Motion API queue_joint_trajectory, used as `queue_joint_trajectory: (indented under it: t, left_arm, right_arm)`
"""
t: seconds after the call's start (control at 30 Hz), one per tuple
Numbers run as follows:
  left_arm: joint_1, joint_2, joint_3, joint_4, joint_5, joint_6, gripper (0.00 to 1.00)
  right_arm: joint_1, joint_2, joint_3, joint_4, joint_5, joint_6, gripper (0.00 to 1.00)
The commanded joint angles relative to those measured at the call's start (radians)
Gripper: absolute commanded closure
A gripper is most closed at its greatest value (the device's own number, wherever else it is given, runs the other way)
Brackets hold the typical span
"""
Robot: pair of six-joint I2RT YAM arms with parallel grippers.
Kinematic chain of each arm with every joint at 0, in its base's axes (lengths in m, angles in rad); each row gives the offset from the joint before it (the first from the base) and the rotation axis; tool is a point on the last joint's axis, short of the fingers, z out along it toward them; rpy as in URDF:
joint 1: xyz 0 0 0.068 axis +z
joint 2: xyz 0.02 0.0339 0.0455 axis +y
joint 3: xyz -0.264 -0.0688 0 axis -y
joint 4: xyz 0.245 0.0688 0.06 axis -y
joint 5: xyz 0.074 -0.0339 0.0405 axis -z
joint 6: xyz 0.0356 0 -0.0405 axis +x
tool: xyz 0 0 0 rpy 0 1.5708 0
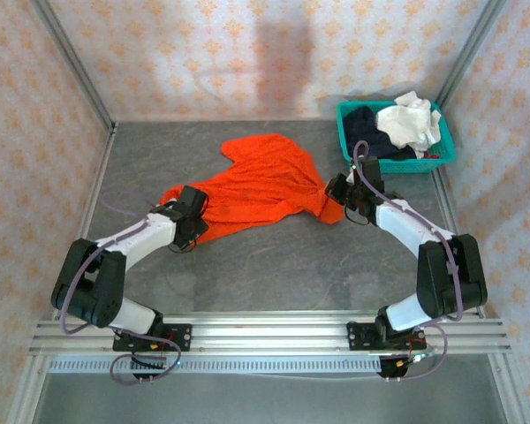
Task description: Fold and stack the t-shirts
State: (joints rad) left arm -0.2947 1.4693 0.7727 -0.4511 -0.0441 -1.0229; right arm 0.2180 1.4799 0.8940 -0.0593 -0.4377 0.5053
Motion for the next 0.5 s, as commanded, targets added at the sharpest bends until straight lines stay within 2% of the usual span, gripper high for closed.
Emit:
queue_joint_trajectory:
  t: [0.0, 0.27, 0.33, 0.4, 0.47]
  left_arm:
    - [-0.004, 0.034, -0.008, -0.001, -0.021, -0.057, 0.5]
    - [-0.004, 0.064, -0.019, 0.004, -0.002, -0.105, 0.54]
    - [-0.005, 0.054, -0.019, -0.009, -0.004, -0.113, 0.48]
    - [-0.012, 0.021, -0.011, -0.049, -0.042, -0.114, 0.36]
    - [-0.018, -0.018, 0.003, -0.098, -0.076, -0.115, 0.34]
  right_arm:
    - [0.006, -0.005, 0.017, -0.007, 0.005, 0.006, 1.0]
    - [0.006, -0.008, 0.011, -0.032, 0.014, 0.001, 1.0]
    - [0.006, -0.007, 0.01, -0.033, 0.016, 0.001, 0.99]
    - [0.005, -0.008, 0.008, -0.035, 0.016, 0.004, 1.0]
    - [0.006, -0.011, 0.007, -0.031, 0.017, 0.007, 1.0]
